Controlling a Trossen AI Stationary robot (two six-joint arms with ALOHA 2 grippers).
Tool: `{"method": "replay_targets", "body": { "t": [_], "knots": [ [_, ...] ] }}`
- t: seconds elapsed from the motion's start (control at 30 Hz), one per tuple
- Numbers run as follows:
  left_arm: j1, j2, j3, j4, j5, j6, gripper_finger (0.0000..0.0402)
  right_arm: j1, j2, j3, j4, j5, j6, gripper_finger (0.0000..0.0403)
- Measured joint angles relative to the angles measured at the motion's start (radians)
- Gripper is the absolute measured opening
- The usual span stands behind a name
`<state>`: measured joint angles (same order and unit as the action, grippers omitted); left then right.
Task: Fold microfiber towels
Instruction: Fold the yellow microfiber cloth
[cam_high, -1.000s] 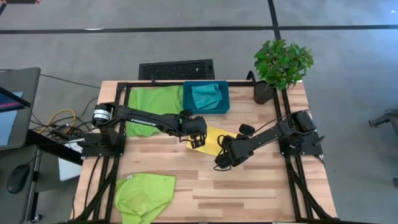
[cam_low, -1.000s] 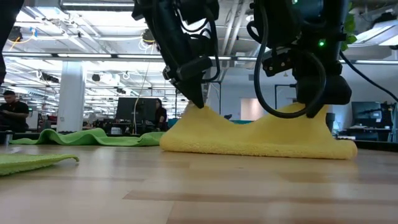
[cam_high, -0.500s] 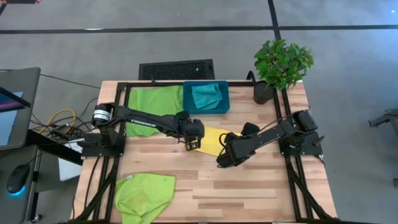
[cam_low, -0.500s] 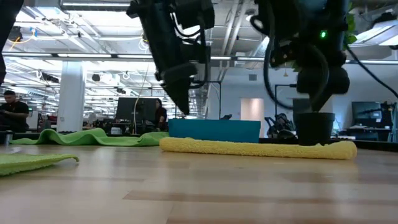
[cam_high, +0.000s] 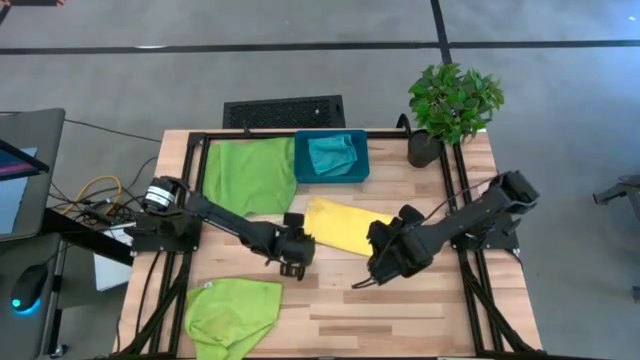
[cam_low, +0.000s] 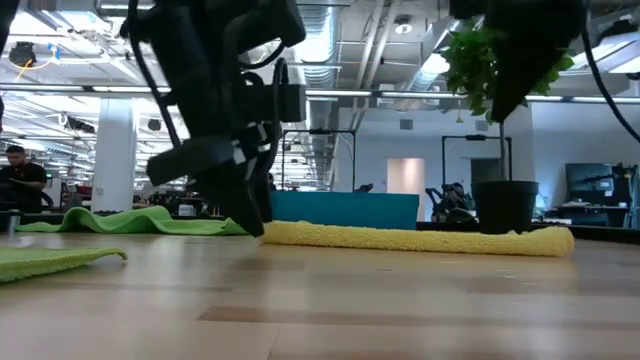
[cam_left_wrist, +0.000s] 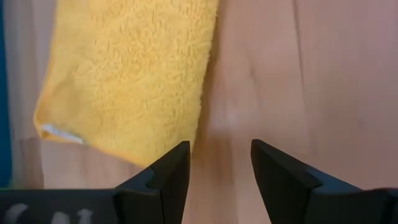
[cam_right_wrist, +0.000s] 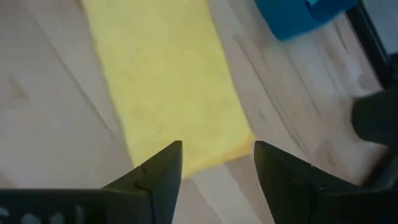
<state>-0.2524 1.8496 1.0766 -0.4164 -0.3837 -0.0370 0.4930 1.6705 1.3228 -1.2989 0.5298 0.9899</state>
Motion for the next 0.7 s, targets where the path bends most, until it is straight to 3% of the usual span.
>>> {"method": "replay_targets", "body": {
  "t": [0.17,0.57,0.7],
  "knots": [
    [0.003,0.0,-0.041,0.094,-0.085,0.001,0.0164,0.019,0.0,0.0,0.036,0.003,-0.002,0.0222],
    [0.017,0.0,-0.017,0.087,-0.074,0.037,0.0163,0.023,0.003,0.0,0.054,0.003,-0.002,0.0221],
    [0.003,-0.005,-0.004,0.069,-0.135,0.066,0.0159,0.022,0.003,0.0,0.054,0.003,-0.003,0.0221]
  ]
}}
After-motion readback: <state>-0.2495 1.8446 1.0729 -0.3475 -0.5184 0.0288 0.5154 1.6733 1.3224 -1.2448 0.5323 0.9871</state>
